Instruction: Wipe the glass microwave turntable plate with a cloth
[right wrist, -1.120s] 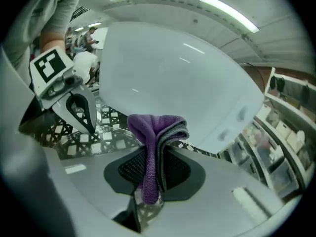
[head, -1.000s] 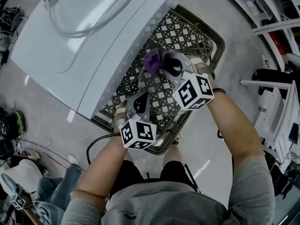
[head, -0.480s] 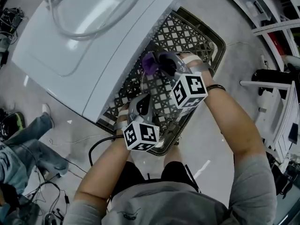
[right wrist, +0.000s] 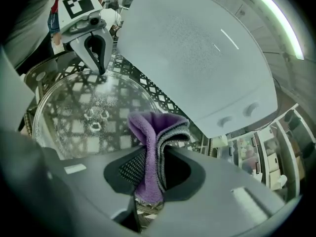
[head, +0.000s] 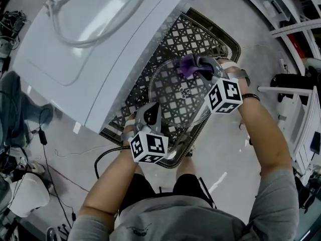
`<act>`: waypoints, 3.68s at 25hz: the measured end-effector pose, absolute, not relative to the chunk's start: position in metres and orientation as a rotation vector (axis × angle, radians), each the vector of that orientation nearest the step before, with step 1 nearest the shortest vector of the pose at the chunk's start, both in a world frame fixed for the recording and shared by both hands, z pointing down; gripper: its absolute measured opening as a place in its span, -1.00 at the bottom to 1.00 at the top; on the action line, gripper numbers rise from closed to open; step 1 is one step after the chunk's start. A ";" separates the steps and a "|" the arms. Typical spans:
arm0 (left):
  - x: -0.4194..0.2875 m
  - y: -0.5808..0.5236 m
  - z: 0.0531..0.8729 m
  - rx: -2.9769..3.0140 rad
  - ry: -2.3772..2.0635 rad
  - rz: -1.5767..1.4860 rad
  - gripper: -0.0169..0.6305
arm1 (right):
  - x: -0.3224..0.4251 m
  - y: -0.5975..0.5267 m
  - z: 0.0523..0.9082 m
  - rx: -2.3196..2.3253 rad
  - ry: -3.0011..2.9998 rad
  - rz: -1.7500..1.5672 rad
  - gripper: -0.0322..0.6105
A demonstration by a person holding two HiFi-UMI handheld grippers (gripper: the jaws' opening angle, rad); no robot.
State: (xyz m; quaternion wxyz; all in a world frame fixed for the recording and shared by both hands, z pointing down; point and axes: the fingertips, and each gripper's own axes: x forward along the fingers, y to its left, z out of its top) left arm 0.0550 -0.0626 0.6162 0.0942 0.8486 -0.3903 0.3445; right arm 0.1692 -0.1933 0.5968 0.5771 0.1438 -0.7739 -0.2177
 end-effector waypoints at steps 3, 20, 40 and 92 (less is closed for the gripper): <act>0.054 -0.061 0.615 2.513 -1.162 1.022 -0.94 | 0.175 -0.193 0.595 0.354 -1.809 -0.491 -0.62; 0.055 -0.062 0.614 2.508 -1.149 1.020 -0.94 | 0.056 -0.128 0.584 0.141 -2.078 -0.491 -0.61; 0.054 -0.061 0.614 2.505 -1.142 1.010 -0.94 | 0.072 -0.121 0.601 0.077 -2.009 -0.493 -0.61; 0.055 -0.062 0.616 2.512 -1.150 1.016 -0.94 | 0.105 -0.096 0.603 -0.053 -1.956 -0.288 -0.61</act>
